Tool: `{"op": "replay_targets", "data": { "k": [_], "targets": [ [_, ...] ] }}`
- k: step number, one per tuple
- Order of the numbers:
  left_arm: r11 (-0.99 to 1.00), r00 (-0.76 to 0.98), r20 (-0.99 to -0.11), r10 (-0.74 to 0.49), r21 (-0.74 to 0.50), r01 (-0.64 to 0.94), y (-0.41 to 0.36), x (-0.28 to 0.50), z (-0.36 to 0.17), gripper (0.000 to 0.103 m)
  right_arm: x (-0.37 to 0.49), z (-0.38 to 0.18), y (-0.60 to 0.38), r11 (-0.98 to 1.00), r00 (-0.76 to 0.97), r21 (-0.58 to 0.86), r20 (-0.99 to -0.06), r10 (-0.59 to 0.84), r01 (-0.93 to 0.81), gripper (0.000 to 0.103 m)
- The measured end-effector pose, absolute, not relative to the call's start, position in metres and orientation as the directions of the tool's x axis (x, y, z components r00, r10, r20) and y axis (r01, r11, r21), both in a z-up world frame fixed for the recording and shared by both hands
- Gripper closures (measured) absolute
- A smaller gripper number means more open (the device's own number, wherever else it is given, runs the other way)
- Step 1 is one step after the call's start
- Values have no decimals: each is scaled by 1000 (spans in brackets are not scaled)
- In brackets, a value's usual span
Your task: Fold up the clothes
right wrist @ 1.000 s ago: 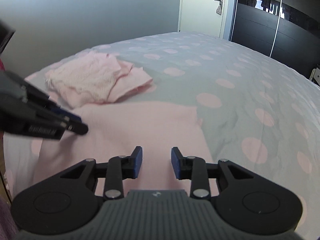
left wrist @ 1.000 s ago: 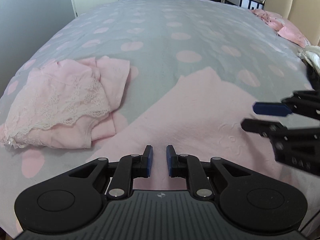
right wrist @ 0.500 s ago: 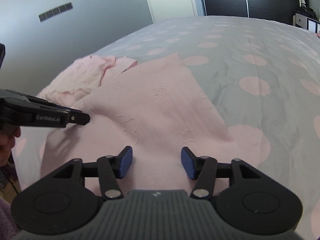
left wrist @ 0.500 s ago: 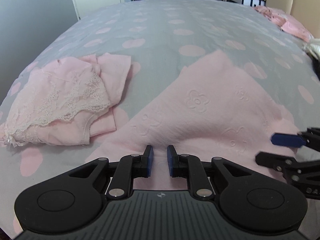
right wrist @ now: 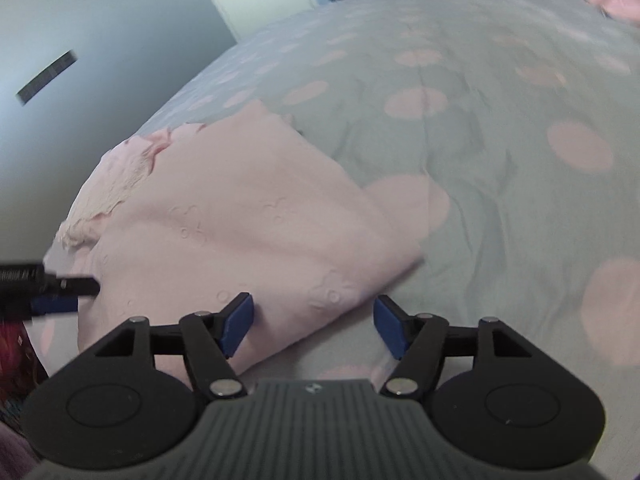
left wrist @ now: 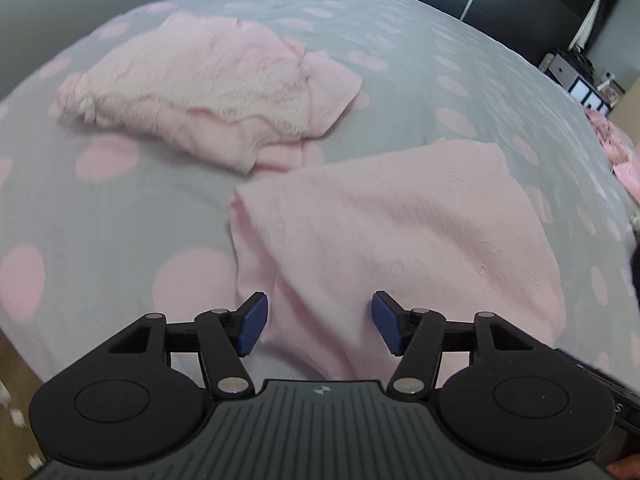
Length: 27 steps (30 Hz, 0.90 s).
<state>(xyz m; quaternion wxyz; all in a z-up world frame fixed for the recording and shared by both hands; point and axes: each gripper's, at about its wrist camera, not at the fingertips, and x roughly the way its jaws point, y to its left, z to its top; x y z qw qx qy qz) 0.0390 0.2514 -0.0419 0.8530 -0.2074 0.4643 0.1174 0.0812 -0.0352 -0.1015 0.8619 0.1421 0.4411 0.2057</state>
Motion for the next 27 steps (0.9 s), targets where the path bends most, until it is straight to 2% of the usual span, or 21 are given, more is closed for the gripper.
{"op": "replay_targets", "data": {
  "k": [5, 15, 18, 20, 21, 23, 25, 27],
  "targets": [
    [828, 526, -846, -86, -355, -434, 244, 23, -63, 43, 78, -103, -23, 854, 501, 469, -696, 514, -224, 32],
    [805, 521, -841, -146, -407, -432, 243, 22, -84, 43, 74, -114, 9, 816, 452, 549, -691, 565, -181, 32],
    [825, 524, -837, -160, -404, -394, 240, 27, -84, 48, 73, -114, 16, 825, 462, 539, -696, 550, -171, 35],
    [837, 529, -831, -173, -407, -365, 237, 31, -85, 54, 72, -113, 15, 826, 470, 544, -696, 542, -146, 49],
    [842, 532, -827, -181, -410, -350, 236, 33, -85, 61, 72, -113, 14, 823, 474, 550, -692, 544, -141, 53],
    [849, 533, -823, -196, -415, -327, 232, 35, -84, 67, 72, -113, 12, 814, 482, 562, -678, 556, -149, 77],
    [856, 533, -820, -206, -415, -307, 229, 38, -82, 78, 71, -109, 12, 815, 489, 553, -670, 559, -174, 85],
    [860, 534, -817, -217, -418, -291, 225, 39, -78, 84, 70, -100, 10, 814, 506, 547, -655, 561, -194, 90]
  ]
}}
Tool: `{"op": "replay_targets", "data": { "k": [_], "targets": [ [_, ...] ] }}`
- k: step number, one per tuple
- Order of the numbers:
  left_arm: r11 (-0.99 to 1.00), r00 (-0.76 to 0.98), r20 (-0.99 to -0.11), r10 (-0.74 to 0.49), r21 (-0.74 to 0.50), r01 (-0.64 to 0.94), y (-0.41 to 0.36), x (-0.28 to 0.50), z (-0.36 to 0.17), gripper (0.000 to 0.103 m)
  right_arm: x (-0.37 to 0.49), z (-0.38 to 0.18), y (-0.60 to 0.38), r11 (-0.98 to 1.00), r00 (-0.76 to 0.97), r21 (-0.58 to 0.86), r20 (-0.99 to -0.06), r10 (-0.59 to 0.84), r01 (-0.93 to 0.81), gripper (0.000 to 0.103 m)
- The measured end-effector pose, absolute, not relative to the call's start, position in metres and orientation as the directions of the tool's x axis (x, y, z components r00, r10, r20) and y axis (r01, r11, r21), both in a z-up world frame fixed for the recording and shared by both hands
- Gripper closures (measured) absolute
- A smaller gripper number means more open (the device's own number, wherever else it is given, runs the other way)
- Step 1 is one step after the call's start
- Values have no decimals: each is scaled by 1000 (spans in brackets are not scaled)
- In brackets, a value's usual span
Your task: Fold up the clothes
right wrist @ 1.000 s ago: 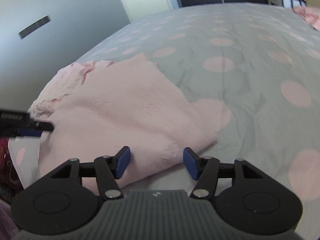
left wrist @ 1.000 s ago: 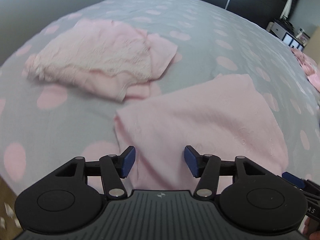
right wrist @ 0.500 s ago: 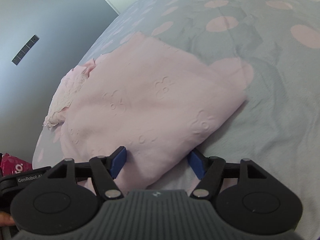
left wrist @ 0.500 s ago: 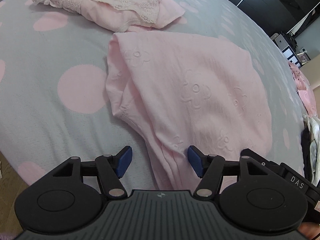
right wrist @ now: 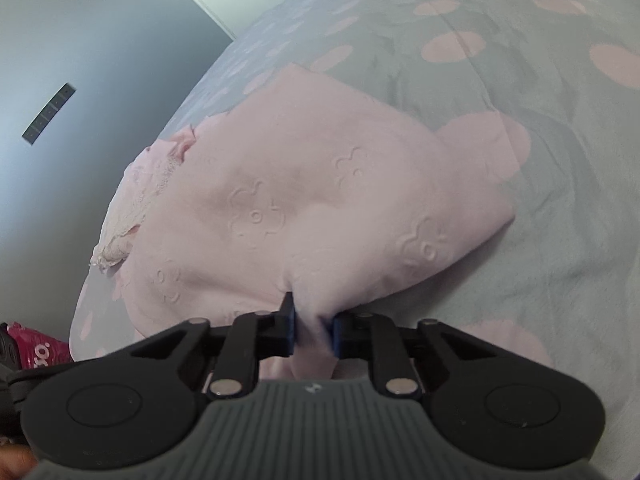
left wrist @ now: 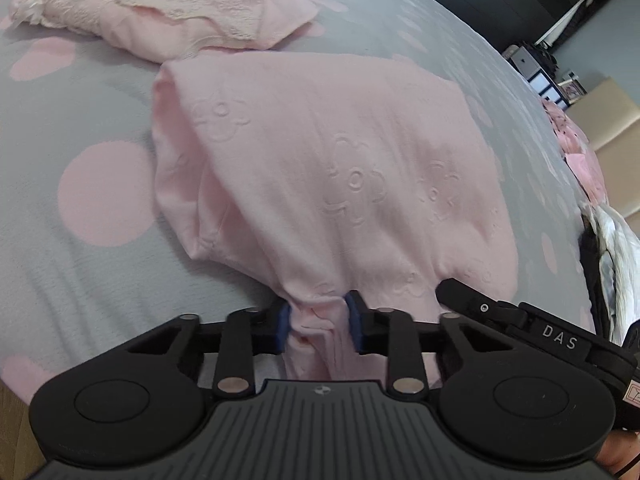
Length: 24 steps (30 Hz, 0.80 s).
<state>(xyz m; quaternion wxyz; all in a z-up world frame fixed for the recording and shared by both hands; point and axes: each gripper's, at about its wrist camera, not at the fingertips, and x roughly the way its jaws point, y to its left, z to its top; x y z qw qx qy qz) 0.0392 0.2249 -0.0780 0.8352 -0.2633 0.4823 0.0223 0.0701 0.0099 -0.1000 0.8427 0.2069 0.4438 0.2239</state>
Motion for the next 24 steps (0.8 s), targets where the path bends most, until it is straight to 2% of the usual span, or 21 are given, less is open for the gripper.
{"op": "replay_targets", "data": {
  "k": [4, 13, 20, 24],
  "targets": [
    [854, 524, -813, -252, -442, -275, 210, 41, -68, 88, 70, -81, -5, 808, 530, 553, -632, 565, -202, 91],
    [809, 497, -783, -374, -538, -238, 136, 33, -59, 89, 75, -55, -76, 821, 469, 548, -689, 553, -163, 91],
    [867, 491, -768, -411, -495, -48, 50, 30, -44, 89, 59, -45, -148, 860, 503, 498, -718, 481, -111, 91],
    [867, 447, -774, -449, -497, 9, 15, 32, -50, 89, 50, -52, -188, 858, 517, 510, -720, 463, -58, 91]
  ]
}}
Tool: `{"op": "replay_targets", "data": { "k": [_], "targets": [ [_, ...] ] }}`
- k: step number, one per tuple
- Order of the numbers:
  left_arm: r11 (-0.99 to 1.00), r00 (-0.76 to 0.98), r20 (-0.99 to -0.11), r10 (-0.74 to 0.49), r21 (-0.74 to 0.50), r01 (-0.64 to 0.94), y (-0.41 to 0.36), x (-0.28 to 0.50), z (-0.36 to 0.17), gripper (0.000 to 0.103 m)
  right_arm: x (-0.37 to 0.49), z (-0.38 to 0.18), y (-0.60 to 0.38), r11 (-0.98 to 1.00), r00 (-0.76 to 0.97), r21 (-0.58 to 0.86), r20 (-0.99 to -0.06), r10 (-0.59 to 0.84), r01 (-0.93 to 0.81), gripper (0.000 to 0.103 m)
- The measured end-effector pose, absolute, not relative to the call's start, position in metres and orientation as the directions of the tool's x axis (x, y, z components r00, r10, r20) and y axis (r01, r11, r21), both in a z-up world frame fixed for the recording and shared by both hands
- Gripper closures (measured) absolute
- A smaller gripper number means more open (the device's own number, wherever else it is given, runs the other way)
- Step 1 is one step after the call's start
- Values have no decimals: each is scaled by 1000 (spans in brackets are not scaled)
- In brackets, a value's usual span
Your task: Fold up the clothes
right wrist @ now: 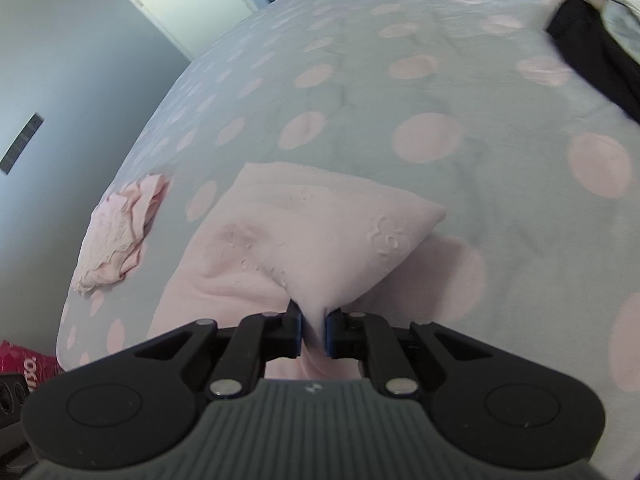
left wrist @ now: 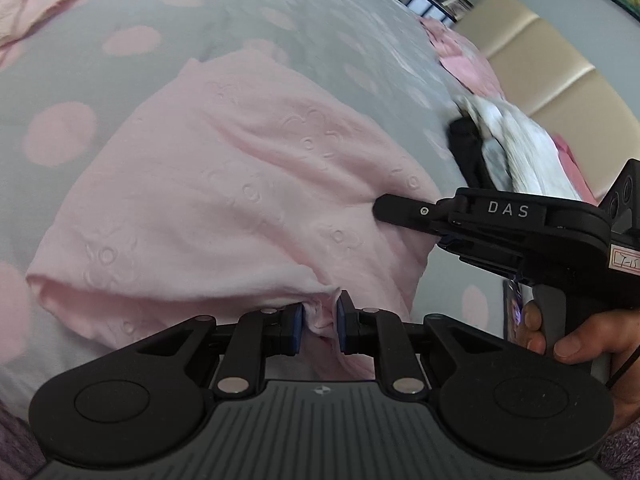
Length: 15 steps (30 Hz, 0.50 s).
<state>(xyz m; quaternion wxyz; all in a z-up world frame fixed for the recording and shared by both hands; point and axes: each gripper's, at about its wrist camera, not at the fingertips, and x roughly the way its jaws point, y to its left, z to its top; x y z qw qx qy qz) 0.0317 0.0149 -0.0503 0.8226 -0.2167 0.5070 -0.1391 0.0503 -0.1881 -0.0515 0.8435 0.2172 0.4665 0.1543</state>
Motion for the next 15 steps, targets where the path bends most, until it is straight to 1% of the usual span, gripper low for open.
{"op": "replay_targets", "data": {
  "k": [7, 11, 13, 15],
  "targets": [
    [874, 394, -799, -455, -485, 25, -8, 36, -63, 89, 48, -76, -214, 834, 524, 552, -705, 477, -17, 91],
    [858, 408, -781, -473, -514, 12, -10, 36, -65, 89, 54, -69, -220, 821, 544, 570, -678, 495, -35, 91],
    [841, 419, -763, -493, -541, 4, -13, 37, -66, 89, 58, -64, -224, 823, 552, 566, -672, 493, -46, 91],
    [840, 414, -762, -497, -543, 10, -19, 39, -69, 89, 62, -63, -227, 827, 553, 560, -675, 488, -46, 91]
  ]
}}
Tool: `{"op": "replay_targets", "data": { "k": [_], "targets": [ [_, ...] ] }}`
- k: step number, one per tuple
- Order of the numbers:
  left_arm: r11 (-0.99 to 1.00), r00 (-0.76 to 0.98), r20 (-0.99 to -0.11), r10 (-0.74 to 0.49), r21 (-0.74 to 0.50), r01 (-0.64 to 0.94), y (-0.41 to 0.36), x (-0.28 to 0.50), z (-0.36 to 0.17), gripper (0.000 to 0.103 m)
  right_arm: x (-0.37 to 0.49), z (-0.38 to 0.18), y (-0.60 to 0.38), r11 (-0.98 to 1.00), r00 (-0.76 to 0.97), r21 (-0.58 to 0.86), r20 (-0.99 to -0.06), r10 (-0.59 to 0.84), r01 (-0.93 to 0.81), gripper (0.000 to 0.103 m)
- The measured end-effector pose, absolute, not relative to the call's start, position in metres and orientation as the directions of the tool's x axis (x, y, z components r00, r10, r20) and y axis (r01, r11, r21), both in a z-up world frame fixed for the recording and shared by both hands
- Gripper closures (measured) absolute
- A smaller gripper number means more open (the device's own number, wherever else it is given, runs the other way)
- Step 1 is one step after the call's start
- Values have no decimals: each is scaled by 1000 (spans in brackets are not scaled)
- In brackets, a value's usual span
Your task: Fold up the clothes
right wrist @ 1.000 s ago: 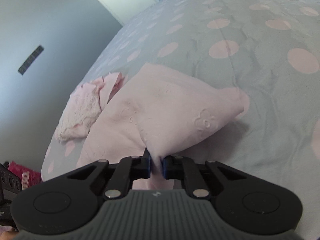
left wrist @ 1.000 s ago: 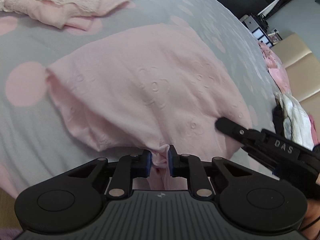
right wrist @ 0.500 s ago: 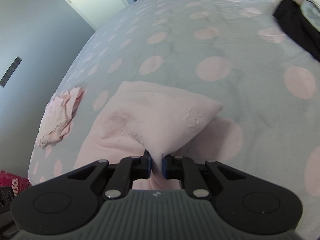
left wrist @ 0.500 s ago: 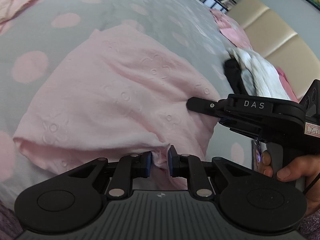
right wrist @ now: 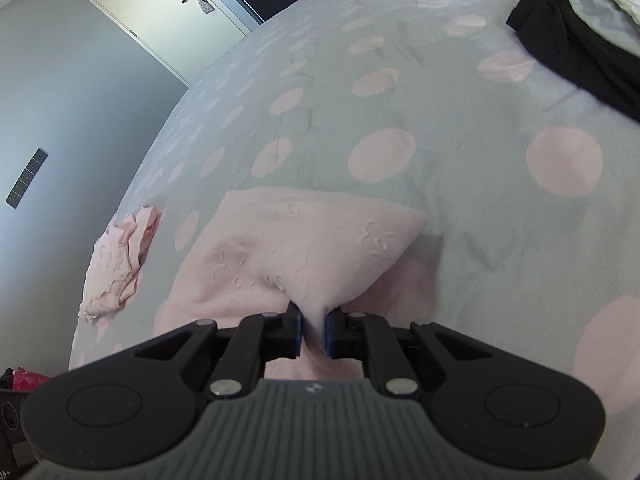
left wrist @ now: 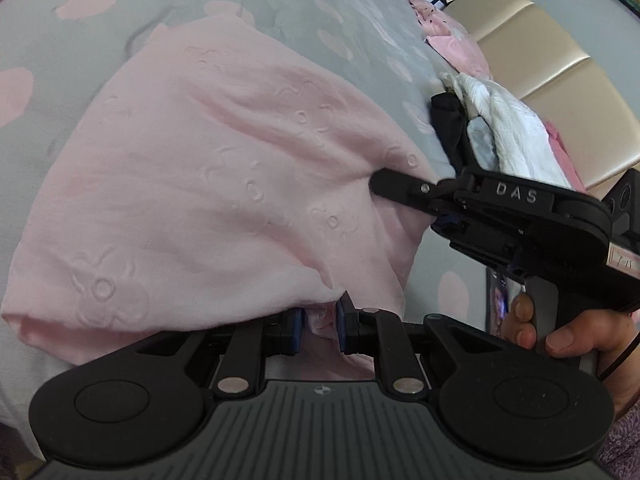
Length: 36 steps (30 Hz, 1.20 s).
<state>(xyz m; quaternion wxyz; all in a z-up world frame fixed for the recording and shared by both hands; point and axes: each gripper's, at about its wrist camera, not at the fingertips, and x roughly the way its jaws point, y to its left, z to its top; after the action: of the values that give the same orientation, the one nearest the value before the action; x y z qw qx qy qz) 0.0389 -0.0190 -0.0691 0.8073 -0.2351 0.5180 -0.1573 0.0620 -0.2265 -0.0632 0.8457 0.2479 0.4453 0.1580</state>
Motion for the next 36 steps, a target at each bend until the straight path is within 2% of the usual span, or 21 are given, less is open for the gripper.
{"op": "replay_targets", "data": {
  "k": [4, 6, 8, 10, 15, 18, 26, 28, 31, 36],
  "targets": [
    [841, 378, -778, -501, -541, 1, -20, 40, -75, 89, 65, -75, -229, 837, 537, 547, -703, 466, -11, 89],
    [838, 360, -781, -510, -545, 6, -18, 40, -74, 87, 66, -81, -232, 841, 535, 541, -713, 452, 10, 83],
    [841, 342, -785, -517, -541, 30, -18, 38, -70, 84, 64, -83, -236, 851, 544, 524, -724, 424, 36, 71],
    [843, 333, -786, -521, -536, 55, -17, 34, -63, 79, 62, -82, -241, 859, 553, 508, -733, 396, 58, 66],
    [840, 338, -776, -532, -535, 93, -6, 28, -41, 71, 57, -71, -238, 882, 567, 464, -748, 346, 74, 66],
    [848, 378, -767, -518, -518, 109, 5, 28, -21, 63, 54, -60, -232, 903, 577, 423, -757, 306, 76, 61],
    [904, 488, -773, -406, -419, 88, 51, 46, 15, 58, 33, -46, -211, 928, 562, 372, -767, 310, -4, 49],
    [916, 508, -773, -380, -390, 93, 61, 50, 20, 54, 24, -49, -212, 931, 551, 365, -772, 316, -22, 47],
    [923, 536, -761, -365, -372, 99, 74, 57, 18, 50, 22, -56, -214, 936, 538, 351, -785, 306, -21, 46],
    [907, 531, -756, -382, -416, 61, 93, 70, -7, 46, 25, -67, -218, 936, 526, 352, -796, 299, 0, 44]
  ]
}}
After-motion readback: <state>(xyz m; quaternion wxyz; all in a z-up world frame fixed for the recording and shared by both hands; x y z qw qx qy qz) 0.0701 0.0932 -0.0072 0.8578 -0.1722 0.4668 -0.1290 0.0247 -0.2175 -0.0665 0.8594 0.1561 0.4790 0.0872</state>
